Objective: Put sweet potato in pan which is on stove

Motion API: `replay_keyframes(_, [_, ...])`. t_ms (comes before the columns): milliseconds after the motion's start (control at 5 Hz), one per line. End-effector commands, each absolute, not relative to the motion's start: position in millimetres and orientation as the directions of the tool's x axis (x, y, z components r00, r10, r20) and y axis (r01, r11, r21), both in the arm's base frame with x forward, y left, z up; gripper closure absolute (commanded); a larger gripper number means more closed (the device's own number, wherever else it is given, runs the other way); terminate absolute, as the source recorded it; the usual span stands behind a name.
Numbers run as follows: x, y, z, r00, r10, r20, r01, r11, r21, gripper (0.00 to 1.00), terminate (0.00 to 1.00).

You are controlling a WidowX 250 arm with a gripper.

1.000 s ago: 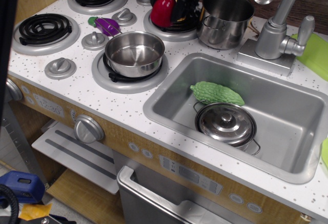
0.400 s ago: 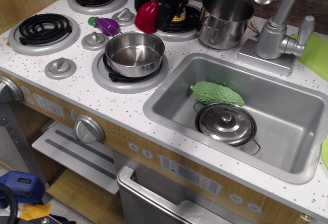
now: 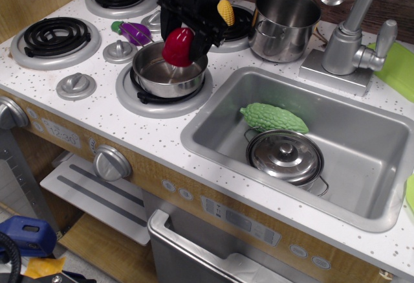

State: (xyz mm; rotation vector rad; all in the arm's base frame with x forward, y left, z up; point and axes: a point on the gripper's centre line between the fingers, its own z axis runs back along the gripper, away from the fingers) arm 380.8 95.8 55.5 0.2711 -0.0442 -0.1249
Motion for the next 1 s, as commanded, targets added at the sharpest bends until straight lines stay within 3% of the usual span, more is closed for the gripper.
replay_keyframes(0, [379.3, 108.8, 82.9, 0.985, -0.100, 0.141, 0.057, 0.959, 0.278, 1.00, 0.00])
replay_keyframes(200, [375.9, 110.1, 80.8, 0.985, -0.092, 0.143, 0.050, 0.960, 0.277, 0.00, 0.00])
replay_keyframes(600, [378.1, 113.1, 81.4, 0.980, -0.107, 0.167, 0.061, 0.964, 0.258, 0.00, 0.00])
replay_keyframes(800, [378.1, 113.1, 81.4, 0.980, -0.107, 0.167, 0.061, 0.964, 0.258, 0.00, 1.00])
